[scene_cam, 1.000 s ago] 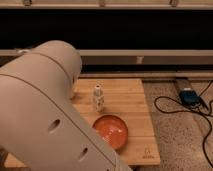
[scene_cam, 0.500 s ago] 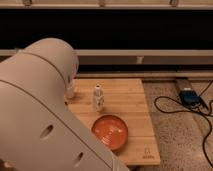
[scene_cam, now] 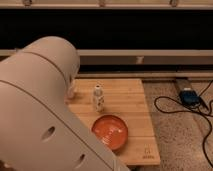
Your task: Drag the pepper across the table
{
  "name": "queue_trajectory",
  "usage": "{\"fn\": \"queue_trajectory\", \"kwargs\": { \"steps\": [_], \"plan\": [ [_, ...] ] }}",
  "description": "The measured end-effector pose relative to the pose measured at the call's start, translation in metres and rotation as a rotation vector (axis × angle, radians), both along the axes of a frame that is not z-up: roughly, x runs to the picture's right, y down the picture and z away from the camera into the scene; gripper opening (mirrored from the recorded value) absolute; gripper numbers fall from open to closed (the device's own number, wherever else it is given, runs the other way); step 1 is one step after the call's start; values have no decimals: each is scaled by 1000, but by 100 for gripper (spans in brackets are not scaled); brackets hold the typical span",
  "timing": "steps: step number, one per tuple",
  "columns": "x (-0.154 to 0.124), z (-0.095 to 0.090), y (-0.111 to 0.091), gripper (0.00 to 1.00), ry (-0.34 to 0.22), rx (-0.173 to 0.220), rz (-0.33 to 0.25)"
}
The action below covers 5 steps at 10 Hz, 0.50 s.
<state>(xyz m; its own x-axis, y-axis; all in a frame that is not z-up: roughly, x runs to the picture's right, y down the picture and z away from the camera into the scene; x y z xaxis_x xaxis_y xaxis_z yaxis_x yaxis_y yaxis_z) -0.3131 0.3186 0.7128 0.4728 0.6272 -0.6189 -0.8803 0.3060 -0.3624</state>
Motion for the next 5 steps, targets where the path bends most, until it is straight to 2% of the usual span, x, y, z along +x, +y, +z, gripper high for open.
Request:
{"fn": "queue_trajectory", "kwargs": {
  "steps": [2,5],
  "plan": [
    [-5,1,0,67,-29,-6,-11],
    [-9,2,0,70,-52,-8,-23]
  ]
}}
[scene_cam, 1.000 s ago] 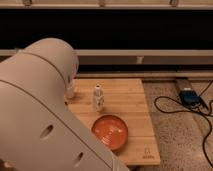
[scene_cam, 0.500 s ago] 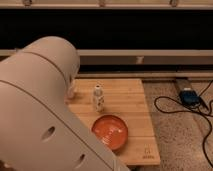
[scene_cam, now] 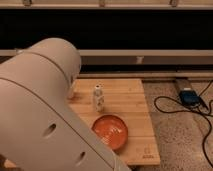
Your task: Drag the pepper across the table
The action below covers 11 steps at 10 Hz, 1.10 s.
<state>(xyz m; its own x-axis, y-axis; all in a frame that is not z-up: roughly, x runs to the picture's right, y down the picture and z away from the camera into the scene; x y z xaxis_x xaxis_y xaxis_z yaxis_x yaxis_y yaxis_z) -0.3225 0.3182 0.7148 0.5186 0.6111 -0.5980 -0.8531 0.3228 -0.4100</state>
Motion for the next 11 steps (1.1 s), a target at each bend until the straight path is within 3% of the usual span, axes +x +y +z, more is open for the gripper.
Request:
{"fn": "queue_trajectory", "kwargs": {
  "steps": [7,11],
  "plan": [
    [-1,1,0,70,-17,5,-15],
    [1,8,-6,70,-31,27,-36]
  ]
}}
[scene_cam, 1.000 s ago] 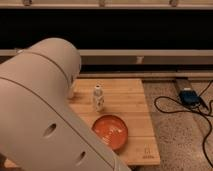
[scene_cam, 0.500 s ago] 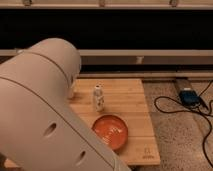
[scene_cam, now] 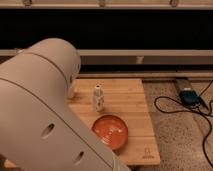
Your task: Drag the pepper across the table
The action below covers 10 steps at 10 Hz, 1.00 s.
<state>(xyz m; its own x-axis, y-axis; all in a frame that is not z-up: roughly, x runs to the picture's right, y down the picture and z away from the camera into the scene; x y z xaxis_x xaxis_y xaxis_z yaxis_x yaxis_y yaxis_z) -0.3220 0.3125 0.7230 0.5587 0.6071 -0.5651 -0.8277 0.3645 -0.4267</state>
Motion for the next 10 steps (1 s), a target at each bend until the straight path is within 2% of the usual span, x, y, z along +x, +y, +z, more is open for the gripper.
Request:
{"fn": "queue_trajectory", "kwargs": {
  "steps": [7,8,10],
  "plan": [
    [-2,17,-8,68,-57,38,-46],
    [-3,18,-7,61,-64,40,-50],
    [-5,18,-7,40,-76,44,-59]
  ]
}}
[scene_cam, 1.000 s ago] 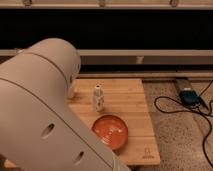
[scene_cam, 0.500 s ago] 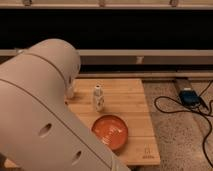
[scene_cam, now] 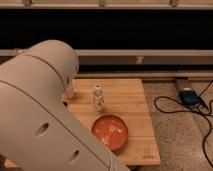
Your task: Drag the pepper across the table
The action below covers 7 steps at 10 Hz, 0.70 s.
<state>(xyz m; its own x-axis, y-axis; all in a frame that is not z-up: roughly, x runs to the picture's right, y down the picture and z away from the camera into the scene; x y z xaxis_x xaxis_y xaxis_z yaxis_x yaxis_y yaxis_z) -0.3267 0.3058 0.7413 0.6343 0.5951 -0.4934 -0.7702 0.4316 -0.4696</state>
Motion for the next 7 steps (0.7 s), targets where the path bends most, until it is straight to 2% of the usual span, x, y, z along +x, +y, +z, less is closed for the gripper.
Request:
{"fn": "queue_trajectory", "kwargs": {
  "steps": [1,2,4,7],
  "plan": [
    [-1,-2,1,20,-10,4,-11],
    [-3,-5,1,8,-17,7,-15],
    [-3,-10,1,0,-22,10,-15],
    [1,-18,1,0,-18,10,-10]
  ]
}}
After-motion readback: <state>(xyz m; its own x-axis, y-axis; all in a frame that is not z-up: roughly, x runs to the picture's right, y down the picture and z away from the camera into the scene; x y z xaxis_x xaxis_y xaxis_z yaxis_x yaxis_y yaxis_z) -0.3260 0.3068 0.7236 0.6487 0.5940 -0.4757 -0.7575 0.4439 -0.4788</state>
